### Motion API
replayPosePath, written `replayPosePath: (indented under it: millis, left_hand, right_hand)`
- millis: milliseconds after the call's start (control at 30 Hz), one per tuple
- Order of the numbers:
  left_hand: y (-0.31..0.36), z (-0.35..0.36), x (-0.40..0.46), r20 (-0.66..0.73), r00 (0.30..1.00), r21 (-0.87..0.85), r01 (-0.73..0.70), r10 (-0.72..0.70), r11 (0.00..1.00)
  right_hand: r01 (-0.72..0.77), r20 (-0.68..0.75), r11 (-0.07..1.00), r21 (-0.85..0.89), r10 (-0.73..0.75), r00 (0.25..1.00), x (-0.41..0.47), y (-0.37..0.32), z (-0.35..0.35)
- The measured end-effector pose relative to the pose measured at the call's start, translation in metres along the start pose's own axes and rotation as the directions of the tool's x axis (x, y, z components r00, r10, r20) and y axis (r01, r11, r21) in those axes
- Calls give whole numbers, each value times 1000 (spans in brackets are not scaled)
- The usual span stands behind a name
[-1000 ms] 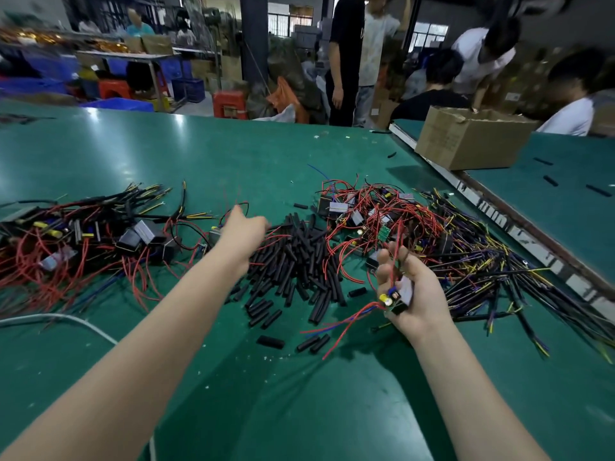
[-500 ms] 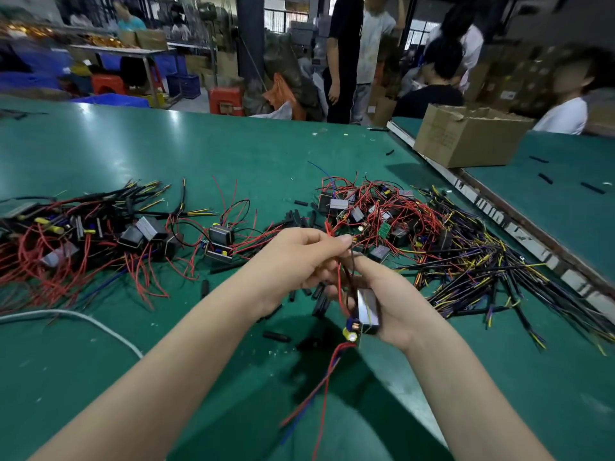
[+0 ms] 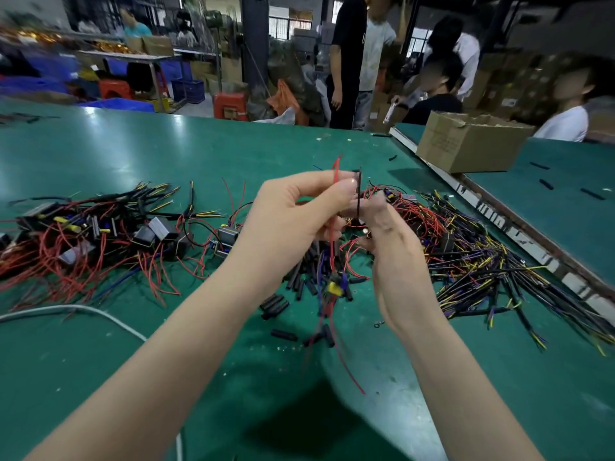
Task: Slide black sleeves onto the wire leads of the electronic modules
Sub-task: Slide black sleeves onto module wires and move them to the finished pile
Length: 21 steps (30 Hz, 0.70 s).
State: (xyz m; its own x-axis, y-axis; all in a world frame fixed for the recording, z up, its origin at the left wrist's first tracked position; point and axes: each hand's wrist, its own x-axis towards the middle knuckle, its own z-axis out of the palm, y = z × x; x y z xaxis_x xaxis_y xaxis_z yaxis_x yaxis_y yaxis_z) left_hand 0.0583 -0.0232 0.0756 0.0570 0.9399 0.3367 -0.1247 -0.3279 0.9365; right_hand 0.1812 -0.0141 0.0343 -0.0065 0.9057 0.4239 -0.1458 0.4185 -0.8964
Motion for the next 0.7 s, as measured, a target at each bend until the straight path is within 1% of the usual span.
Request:
replayPosePath:
  millis: [67,133,200,267,300,367,400,433,467,500,533,567,600,633,667,700]
  left_hand:
    - [-5,-1,0,-1,999,2,36,-36,999]
    - [-11,-4,-1,-23,997,-28,75,-76,997]
    - [-16,-9,-1,-69,992,-90,102,-108,991]
    - [-19,-17,-1,-143,982,-174,97,-123,980]
    - [-21,-21,-2,-178,976,-222,82,-124,972]
    - [-22,-29,-2,-214,971,-303,40,-108,952]
    - [-23,-32,-2,-221,971,-313,20,-94,950]
    - [-25,-35,-2,-230,971,-290,2,-72,957]
    - [-27,-36,-2,-251,967,-213,-23,-32,977]
    - [-30,-38,-2,-286,958,-81,-60,35,995]
    - [-33,-39,-2,-313,941,74,-108,126,991]
    - [-34,-41,-3,-321,921,205,-159,220,966]
    - [-35,-42,-4,-316,903,291,-200,291,936]
    - [-35,-44,-6,-303,892,332,-231,336,915]
    - [-35,-46,-6,-281,894,333,-252,350,909]
    - [-35,-47,-7,-254,908,297,-256,334,920]
  right_hand:
    - [51,63,996,-74,-46,997,-1,0,5]
    - [36,40,995,-96,-32,999,0,2,6]
    - [-79,-20,997,-10,79,997,0,4,4]
    - [-210,-56,970,125,218,974,0,6,-2]
    - [-248,-65,950,192,264,962,-1,8,-6]
    - [-270,-84,927,260,300,950,-3,13,-9]
    - [-268,-88,932,243,296,951,-5,16,-8]
    - [-258,-84,946,194,278,957,-6,20,-6]
    - [-238,-76,964,120,248,966,-8,23,-3]
    - [-210,-67,977,36,212,975,-9,26,0]
    - [-182,-57,983,-33,180,982,-11,30,3]
    - [-166,-38,983,-75,164,986,-12,33,4]
    - [-168,-1,981,-98,169,986,-13,36,5]
    - [-183,55,977,-112,190,980,-14,40,4]
    - [-212,108,971,-115,224,969,-15,43,4]
    - [-251,132,961,-119,265,955,-15,46,2]
